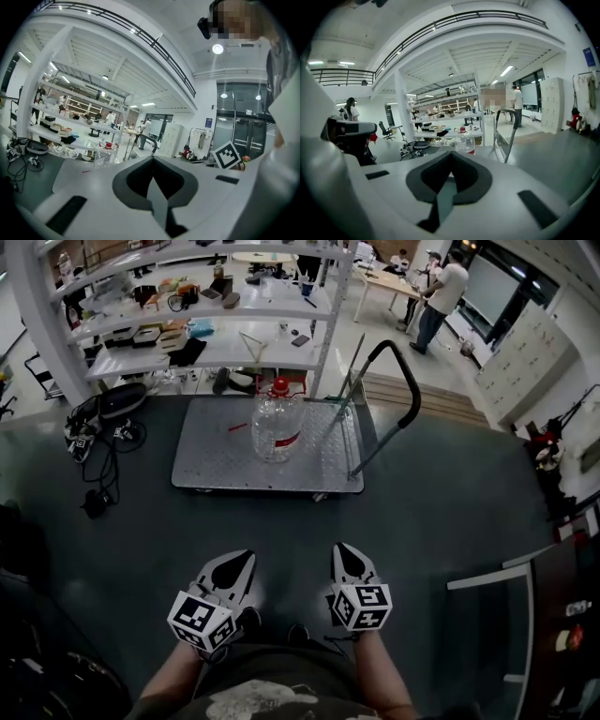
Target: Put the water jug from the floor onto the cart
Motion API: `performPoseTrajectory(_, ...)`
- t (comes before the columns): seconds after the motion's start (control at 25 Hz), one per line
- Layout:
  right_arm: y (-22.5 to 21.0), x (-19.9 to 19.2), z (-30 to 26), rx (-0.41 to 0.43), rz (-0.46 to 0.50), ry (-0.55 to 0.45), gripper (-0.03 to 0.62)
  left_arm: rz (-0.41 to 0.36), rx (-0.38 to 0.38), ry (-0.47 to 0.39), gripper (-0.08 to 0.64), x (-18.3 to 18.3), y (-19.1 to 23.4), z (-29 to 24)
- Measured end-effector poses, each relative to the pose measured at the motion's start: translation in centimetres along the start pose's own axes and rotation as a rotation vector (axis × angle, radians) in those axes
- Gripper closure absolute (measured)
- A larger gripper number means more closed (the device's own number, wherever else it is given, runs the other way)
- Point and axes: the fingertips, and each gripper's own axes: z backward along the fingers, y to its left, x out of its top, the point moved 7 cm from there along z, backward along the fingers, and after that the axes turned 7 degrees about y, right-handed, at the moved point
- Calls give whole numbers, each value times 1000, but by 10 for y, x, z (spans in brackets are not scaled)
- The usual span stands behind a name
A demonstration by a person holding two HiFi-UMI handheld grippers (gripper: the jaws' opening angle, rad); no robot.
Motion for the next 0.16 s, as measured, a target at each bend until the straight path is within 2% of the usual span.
performPoseTrajectory(0.16,-20,2,10,-1,-2,0,601,2,2,-6,551,2,-23,-9)
